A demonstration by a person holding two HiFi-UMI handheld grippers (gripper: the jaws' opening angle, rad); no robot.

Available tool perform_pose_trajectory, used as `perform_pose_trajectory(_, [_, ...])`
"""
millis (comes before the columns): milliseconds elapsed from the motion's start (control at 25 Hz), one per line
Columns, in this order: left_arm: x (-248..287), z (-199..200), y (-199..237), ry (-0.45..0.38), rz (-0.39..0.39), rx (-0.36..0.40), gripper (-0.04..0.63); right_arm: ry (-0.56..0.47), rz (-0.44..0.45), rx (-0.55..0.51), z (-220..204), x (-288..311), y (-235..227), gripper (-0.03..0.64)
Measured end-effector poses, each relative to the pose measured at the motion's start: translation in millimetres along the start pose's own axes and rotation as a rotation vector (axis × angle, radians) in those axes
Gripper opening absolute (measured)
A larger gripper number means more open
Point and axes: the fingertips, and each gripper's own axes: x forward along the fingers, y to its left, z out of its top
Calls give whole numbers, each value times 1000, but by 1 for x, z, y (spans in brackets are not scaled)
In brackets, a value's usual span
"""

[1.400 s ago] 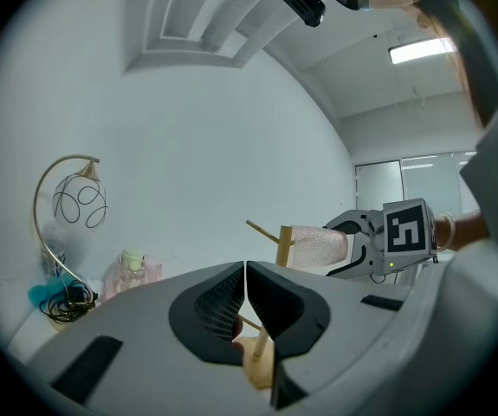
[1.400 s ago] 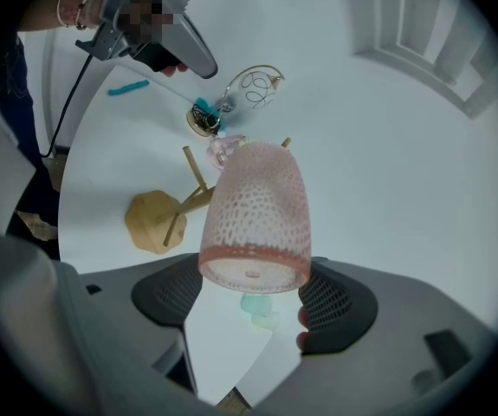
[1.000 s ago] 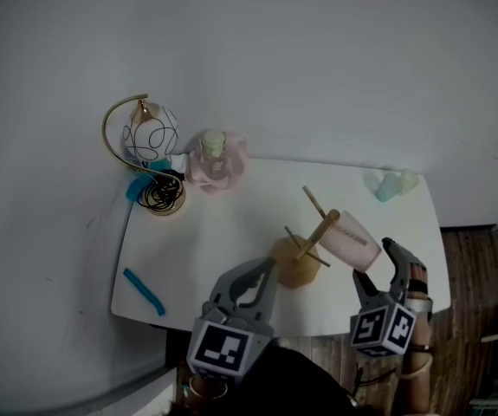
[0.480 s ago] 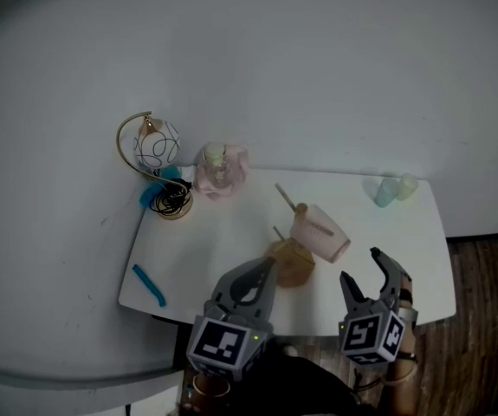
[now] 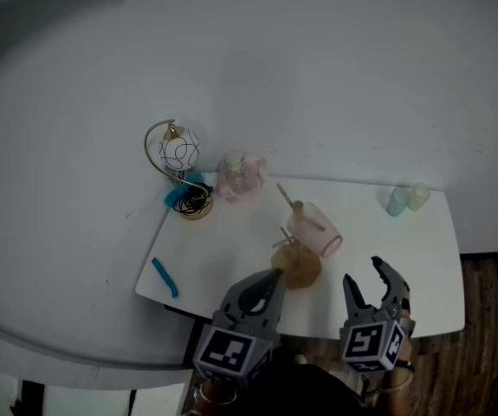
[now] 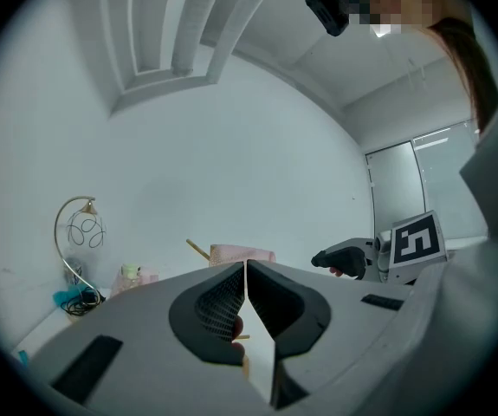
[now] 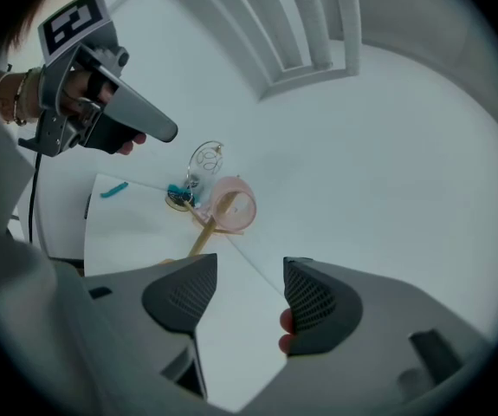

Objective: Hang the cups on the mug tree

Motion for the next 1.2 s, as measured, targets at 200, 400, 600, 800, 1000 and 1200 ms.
perform_pose_trajectory(200, [-4, 9, -6, -12, -5, 19, 11, -58, -69, 26, 12, -8, -6, 202])
perform_pose_trajectory(400, [-9, 9, -11, -15, -21, 23, 11, -75, -89, 51, 16, -13, -5, 202])
perform_pose_trajectory(600, [-22, 7, -5, -7, -21, 30, 12, -65, -102, 59, 21, -20, 2, 202])
perform_pose_trajectory(800, [-39, 6, -2, -2, -29, 22, 12, -70, -135, 80, 25, -34, 12, 155])
perform_pose_trajectory(1000, [-53, 1, -9, 1, -52, 25, 12, -68, -175, 89, 27, -54, 20, 84])
perform_pose_trajectory(1200, [-71, -4, -18, -3, -76, 26, 12, -85, -226, 102, 29, -77, 25, 5])
